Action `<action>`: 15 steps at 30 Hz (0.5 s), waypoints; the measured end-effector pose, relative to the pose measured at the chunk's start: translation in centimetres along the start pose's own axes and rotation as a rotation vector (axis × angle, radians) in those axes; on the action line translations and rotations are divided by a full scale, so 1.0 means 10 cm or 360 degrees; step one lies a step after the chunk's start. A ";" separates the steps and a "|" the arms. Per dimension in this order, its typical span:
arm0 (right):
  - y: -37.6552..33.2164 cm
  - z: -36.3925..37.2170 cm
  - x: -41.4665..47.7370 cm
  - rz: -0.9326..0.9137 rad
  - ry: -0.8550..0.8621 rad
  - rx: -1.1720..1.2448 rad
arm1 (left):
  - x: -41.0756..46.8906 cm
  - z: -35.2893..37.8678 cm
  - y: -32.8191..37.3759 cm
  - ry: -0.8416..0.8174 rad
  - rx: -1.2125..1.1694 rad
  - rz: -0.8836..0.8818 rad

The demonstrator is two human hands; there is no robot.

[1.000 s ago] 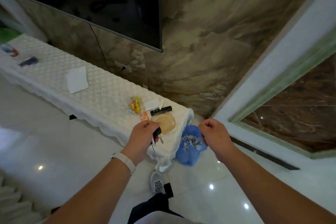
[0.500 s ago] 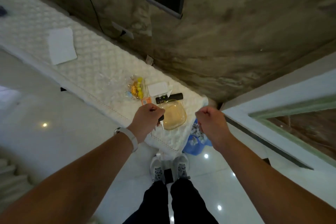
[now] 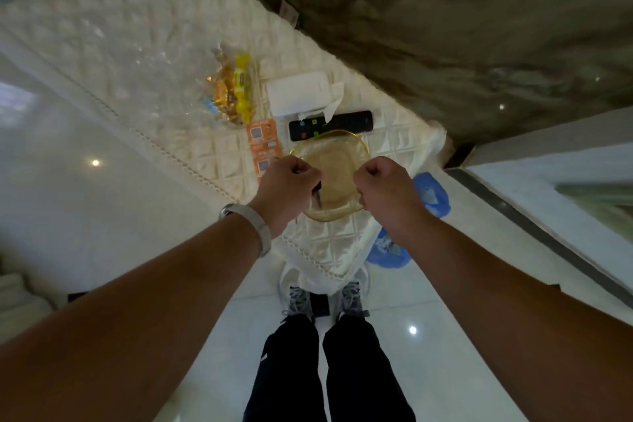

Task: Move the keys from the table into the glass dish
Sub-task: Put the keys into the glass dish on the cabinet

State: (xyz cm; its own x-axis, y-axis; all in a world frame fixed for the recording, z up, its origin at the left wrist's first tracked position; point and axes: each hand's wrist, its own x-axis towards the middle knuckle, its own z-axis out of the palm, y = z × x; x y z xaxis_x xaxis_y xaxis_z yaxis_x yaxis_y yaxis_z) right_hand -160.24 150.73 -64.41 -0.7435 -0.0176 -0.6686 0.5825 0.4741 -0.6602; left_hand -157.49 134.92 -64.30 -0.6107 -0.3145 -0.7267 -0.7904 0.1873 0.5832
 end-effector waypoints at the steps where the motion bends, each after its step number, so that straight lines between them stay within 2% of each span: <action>1: 0.04 0.04 0.06 0.0002 -0.0028 0.0006 | 0.06 0.04 -0.03 0.0008 0.0004 -0.0011; 7: 0.28 0.16 0.33 -0.0013 -0.0109 -0.0054 | 0.31 0.24 -0.20 0.0121 0.0079 0.0091; 12: 0.29 0.13 0.30 -0.0140 -0.0201 -0.0227 | 0.23 0.24 -0.22 0.0048 0.0107 0.0146; 15: 0.21 0.05 0.20 -0.0215 -0.0227 -0.0349 | 0.05 0.11 -0.16 0.0008 0.0227 0.0272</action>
State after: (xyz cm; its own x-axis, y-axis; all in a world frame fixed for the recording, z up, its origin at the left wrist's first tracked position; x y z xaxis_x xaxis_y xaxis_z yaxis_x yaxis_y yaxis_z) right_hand -160.29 151.23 -67.30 -0.7469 -0.2095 -0.6311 0.3848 0.6378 -0.6672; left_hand -156.55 135.50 -66.04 -0.7363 -0.2717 -0.6197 -0.6745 0.3681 0.6400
